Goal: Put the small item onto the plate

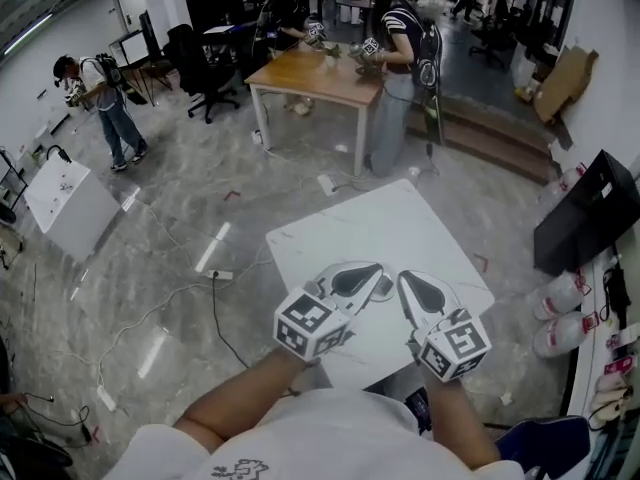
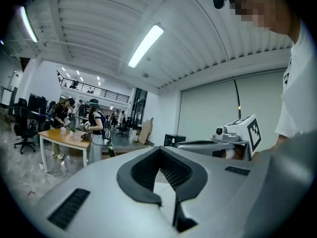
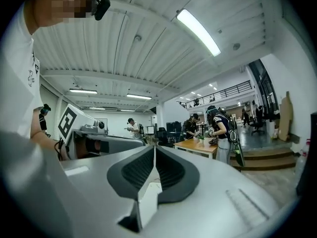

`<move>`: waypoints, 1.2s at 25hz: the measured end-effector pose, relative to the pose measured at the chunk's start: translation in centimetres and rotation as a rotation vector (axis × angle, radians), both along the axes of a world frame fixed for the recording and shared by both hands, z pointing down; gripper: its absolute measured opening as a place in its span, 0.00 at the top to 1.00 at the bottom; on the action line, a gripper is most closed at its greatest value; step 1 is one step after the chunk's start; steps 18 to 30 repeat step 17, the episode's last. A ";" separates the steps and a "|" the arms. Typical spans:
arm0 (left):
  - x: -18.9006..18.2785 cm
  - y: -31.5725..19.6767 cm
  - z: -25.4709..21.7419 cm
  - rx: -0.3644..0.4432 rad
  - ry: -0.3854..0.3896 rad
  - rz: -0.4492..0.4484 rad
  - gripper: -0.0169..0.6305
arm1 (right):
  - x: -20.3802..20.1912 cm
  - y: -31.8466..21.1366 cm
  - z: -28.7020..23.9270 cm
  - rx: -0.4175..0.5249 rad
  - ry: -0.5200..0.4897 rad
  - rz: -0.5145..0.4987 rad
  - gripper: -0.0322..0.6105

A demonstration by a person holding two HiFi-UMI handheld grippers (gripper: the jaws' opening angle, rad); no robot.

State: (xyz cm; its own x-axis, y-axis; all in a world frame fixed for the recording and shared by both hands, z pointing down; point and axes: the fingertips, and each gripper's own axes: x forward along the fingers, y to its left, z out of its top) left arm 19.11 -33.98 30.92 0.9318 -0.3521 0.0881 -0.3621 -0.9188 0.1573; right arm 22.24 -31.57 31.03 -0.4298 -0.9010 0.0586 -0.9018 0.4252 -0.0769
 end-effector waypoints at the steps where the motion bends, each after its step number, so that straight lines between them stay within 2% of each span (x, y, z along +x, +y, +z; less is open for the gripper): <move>1: -0.8 0.4 -0.5 0.010 0.003 0.009 0.96 | -0.9 0.6 -0.3 0.005 -0.005 0.010 0.92; 7: -4.4 2.8 -3.1 0.027 0.026 0.055 0.96 | -5.2 3.2 -2.8 0.031 -0.008 0.055 0.93; 17: -7.0 4.1 -6.2 0.057 0.055 0.077 0.96 | -8.1 4.6 -6.4 0.058 0.010 0.065 0.93; 30: -7.0 4.1 -6.2 0.057 0.055 0.077 0.96 | -8.1 4.6 -6.4 0.058 0.010 0.065 0.93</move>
